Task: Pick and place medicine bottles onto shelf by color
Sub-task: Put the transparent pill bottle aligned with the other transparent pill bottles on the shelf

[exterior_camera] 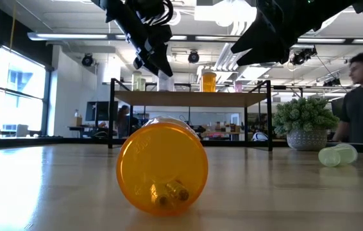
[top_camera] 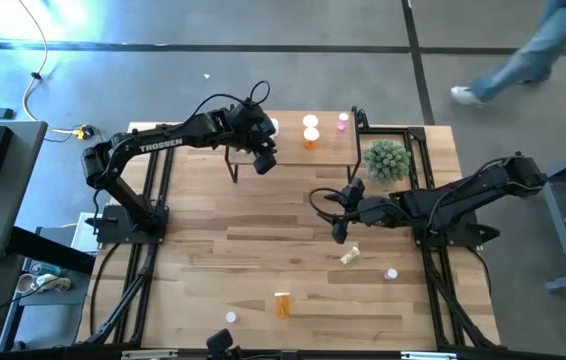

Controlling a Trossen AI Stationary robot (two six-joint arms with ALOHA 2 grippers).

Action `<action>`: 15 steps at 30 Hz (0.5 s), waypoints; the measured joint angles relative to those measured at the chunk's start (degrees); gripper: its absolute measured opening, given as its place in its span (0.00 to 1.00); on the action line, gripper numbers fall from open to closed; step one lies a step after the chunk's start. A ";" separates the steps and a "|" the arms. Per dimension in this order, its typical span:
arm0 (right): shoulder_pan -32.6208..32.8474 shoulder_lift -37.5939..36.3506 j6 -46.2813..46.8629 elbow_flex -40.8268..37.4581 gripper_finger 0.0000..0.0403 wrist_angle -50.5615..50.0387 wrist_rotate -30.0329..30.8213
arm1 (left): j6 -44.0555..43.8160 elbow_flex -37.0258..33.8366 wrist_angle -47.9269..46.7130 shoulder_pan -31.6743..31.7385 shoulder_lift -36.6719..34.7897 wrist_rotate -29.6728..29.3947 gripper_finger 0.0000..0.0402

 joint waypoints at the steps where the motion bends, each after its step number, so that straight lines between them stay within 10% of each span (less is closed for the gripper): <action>1: 0.00 0.00 0.00 0.00 0.64 -0.01 -0.12 | -0.01 0.00 0.00 0.00 0.01 0.00 0.45; 15: 0.00 0.00 0.00 0.00 0.64 0.01 -0.19 | 0.21 0.02 -0.05 0.02 -1.03 -0.36 0.47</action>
